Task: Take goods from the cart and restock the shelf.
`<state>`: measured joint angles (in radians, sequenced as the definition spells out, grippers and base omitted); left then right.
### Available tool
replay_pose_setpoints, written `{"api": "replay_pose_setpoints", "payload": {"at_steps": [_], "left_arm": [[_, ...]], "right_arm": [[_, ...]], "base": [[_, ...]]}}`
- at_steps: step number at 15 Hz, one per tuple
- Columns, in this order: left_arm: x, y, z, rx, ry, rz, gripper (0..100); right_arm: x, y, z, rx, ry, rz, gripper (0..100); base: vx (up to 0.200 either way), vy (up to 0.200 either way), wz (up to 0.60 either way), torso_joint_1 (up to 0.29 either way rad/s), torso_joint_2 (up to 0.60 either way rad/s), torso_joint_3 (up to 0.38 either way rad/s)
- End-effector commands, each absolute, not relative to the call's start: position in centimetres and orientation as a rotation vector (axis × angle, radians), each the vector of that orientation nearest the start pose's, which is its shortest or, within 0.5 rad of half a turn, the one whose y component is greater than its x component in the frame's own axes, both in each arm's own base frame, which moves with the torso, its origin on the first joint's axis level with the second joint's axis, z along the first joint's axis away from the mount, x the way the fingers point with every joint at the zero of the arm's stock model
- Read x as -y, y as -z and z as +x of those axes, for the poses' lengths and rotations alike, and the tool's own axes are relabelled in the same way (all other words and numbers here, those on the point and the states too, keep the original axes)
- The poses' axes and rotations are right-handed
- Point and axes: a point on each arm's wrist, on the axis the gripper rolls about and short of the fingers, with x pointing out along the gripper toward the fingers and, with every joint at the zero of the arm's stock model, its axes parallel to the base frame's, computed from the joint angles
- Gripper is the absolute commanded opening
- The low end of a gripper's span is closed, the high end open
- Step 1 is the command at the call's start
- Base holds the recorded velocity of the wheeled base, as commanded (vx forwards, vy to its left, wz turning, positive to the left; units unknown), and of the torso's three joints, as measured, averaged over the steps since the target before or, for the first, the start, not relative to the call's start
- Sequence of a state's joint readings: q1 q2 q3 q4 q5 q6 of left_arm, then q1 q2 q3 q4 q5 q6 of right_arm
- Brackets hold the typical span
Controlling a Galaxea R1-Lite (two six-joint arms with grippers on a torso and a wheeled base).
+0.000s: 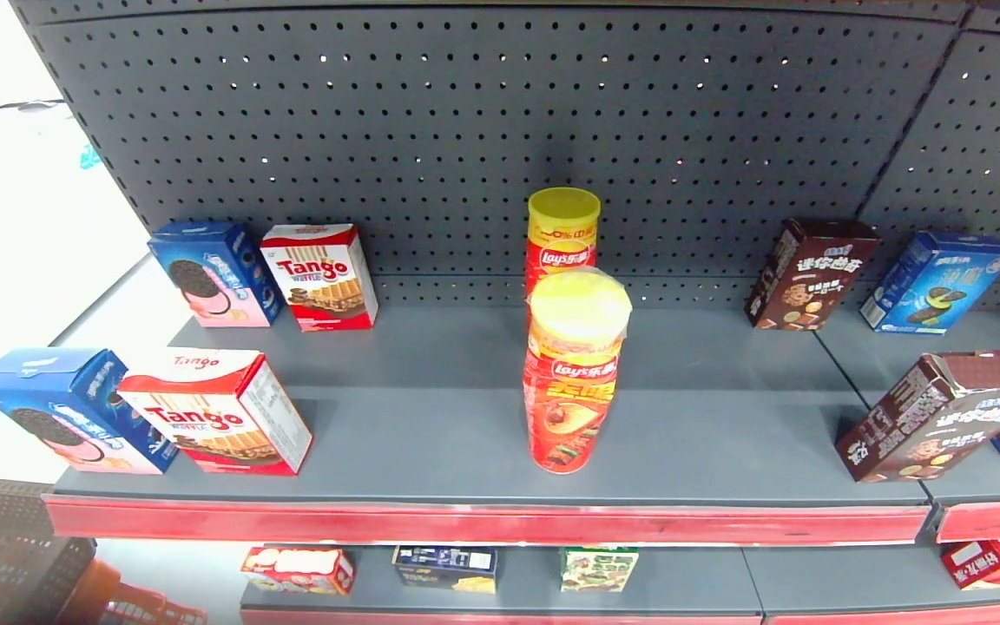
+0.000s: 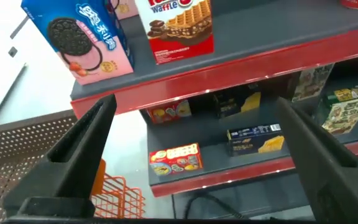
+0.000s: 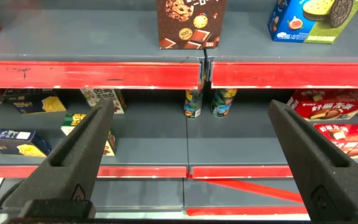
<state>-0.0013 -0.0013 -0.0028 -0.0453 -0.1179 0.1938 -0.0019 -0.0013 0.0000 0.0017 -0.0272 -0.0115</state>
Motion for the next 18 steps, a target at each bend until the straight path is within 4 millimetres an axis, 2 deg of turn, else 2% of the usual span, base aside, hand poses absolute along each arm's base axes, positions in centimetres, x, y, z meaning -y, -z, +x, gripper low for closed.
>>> {"api": "replay_pose_setpoints", "payload": {"at_steps": [1,4,9,18], "left_arm": [[0.22,-8.08,-2.32,0.058,0.095,0.192,100],[-0.16,-7.63,-2.31,0.001,-0.072,0.058,100],[0.14,-7.62,-2.31,0.005,0.074,0.095,100],[0.11,-7.62,-2.31,0.003,0.057,0.057,100]], "right_arm": [[0.06,-7.57,-2.29,0.000,0.029,-0.012,100],[0.06,-7.53,-2.28,-0.002,0.029,-0.012,100],[0.06,-7.53,-2.28,-0.002,0.029,-0.011,100],[0.06,-7.53,-2.28,-0.002,0.029,-0.012,100]], "base": [[0.000,0.000,0.00,0.000,0.00,0.000],[0.000,0.000,0.00,0.000,0.00,0.000],[0.000,0.000,0.00,0.000,0.00,0.000],[0.000,0.000,0.00,0.000,0.00,0.000]]}}
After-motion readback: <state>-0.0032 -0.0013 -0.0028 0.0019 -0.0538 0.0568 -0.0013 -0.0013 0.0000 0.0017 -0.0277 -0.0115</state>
